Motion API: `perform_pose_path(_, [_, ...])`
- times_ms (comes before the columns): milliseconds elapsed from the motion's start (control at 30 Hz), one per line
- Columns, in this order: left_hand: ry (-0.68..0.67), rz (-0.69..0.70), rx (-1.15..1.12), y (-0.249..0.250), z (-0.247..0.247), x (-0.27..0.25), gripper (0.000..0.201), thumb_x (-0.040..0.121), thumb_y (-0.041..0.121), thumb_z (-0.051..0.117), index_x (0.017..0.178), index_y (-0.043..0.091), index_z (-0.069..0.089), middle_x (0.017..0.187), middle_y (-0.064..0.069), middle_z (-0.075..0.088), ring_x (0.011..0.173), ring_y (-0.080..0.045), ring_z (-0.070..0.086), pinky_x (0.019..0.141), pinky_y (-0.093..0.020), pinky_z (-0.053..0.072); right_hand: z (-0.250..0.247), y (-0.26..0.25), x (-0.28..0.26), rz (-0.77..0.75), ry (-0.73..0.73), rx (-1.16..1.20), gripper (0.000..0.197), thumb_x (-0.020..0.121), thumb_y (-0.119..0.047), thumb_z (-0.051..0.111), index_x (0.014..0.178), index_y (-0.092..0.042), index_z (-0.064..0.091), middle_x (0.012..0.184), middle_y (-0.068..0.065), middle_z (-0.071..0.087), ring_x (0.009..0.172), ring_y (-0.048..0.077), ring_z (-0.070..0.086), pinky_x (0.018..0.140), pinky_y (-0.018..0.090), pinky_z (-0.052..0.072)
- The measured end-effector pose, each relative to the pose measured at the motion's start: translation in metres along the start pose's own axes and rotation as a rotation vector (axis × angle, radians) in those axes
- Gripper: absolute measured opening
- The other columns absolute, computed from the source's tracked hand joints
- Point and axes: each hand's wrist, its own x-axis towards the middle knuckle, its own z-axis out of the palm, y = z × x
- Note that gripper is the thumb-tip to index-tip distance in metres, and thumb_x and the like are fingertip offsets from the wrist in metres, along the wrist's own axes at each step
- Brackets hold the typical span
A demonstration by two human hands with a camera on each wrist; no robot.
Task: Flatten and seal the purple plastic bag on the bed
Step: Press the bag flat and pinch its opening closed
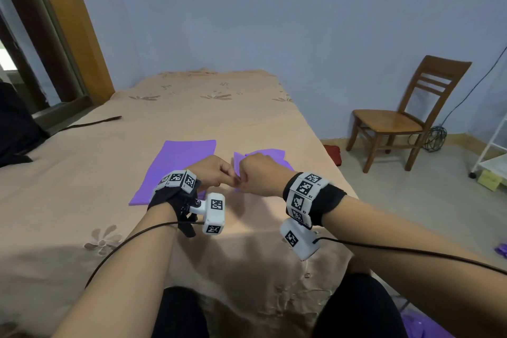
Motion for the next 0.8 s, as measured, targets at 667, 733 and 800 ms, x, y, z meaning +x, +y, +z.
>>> perform_pose_path(667, [0.032, -0.02, -0.292, -0.009, -0.003, 0.001, 0.006, 0.078, -0.002, 0.077, 0.076, 0.001, 0.073, 0.085, -0.005, 0.077, 0.064, -0.001, 0.063, 0.05, -0.014, 0.038, 0.002, 0.047, -0.013, 0.019, 0.067, 0.272, 0.013, 0.081, -0.014, 0.065, 0.083, -0.001, 0.068, 0.085, 0.013, 0.069, 0.076, 0.022, 0.055, 0.068, 0.03, 0.046])
perform_pose_path(733, [0.026, -0.018, -0.296, -0.012, -0.004, 0.0, 0.009, 0.079, -0.003, 0.076, 0.073, 0.003, 0.074, 0.084, -0.005, 0.078, 0.07, -0.004, 0.065, 0.05, -0.015, 0.038, 0.002, 0.056, -0.018, 0.03, 0.074, 0.254, 0.012, 0.08, -0.012, 0.064, 0.082, -0.001, 0.068, 0.085, 0.014, 0.07, 0.073, 0.019, 0.053, 0.067, 0.03, 0.047])
perform_pose_path(800, [0.025, -0.021, -0.302, -0.013, -0.004, -0.001, 0.015, 0.079, -0.004, 0.076, 0.068, 0.006, 0.075, 0.084, -0.005, 0.078, 0.073, -0.007, 0.064, 0.049, -0.014, 0.037, 0.0, 0.065, -0.023, 0.036, 0.082, 0.251, 0.01, 0.079, -0.01, 0.063, 0.081, -0.002, 0.069, 0.082, 0.011, 0.07, 0.074, 0.018, 0.054, 0.068, 0.03, 0.048])
